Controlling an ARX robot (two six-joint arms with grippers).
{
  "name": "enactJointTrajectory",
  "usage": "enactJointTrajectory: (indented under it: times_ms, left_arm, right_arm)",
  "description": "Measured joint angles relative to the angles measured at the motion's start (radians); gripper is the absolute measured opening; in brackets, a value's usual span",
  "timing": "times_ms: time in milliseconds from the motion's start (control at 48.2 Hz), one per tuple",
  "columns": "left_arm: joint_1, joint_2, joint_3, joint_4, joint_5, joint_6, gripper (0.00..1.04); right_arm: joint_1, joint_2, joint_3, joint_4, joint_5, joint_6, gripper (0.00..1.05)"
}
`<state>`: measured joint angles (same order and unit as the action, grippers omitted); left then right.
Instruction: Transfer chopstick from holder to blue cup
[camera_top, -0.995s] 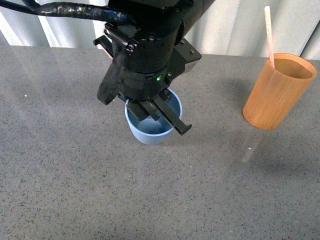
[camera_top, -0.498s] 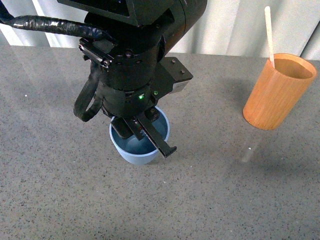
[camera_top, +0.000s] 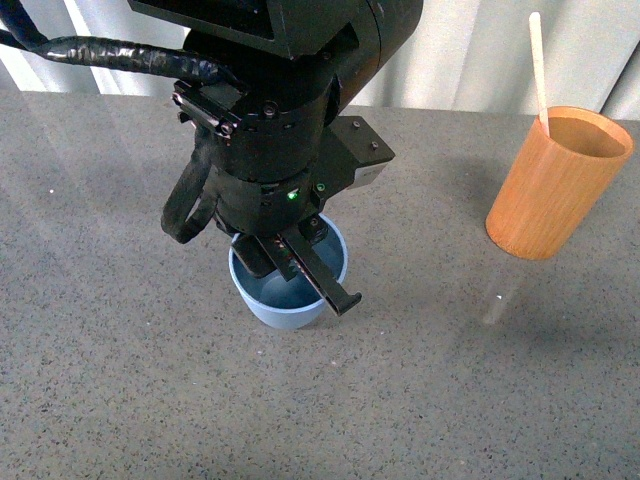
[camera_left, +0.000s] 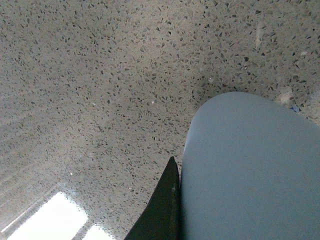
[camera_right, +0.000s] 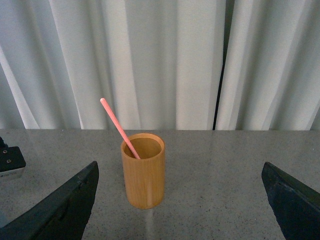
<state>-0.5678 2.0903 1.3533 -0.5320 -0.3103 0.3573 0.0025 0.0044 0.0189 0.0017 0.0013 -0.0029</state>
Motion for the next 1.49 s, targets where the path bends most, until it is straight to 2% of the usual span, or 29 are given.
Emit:
enactJointTrajectory:
  times_ms: [104, 352, 684, 1182, 1493]
  left_arm:
    - [0.0, 0.01, 0.011, 0.002, -0.001, -0.002, 0.04]
    - [-0.002, 0.018, 0.039, 0.003, -0.001, -0.015, 0.52]
    - [0.031, 0.008, 0.058, -0.005, -0.01, 0.002, 0.98]
    - [0.132, -0.05, 0.1, -0.011, -0.032, 0.082, 0.98]
    - [0.202, -0.222, 0.039, -0.031, -0.046, 0.114, 0.98]
  right_arm:
    - [0.0, 0.0, 0.0, 0.0, 0.0, 0.0, 0.95]
    - [0.0, 0.0, 0.0, 0.0, 0.0, 0.0, 0.95]
    - [0.0, 0.0, 0.0, 0.0, 0.0, 0.0, 0.95]
    - [0.0, 0.0, 0.0, 0.0, 0.0, 0.0, 0.95]
    - [0.0, 0.0, 0.0, 0.0, 0.0, 0.0, 0.95]
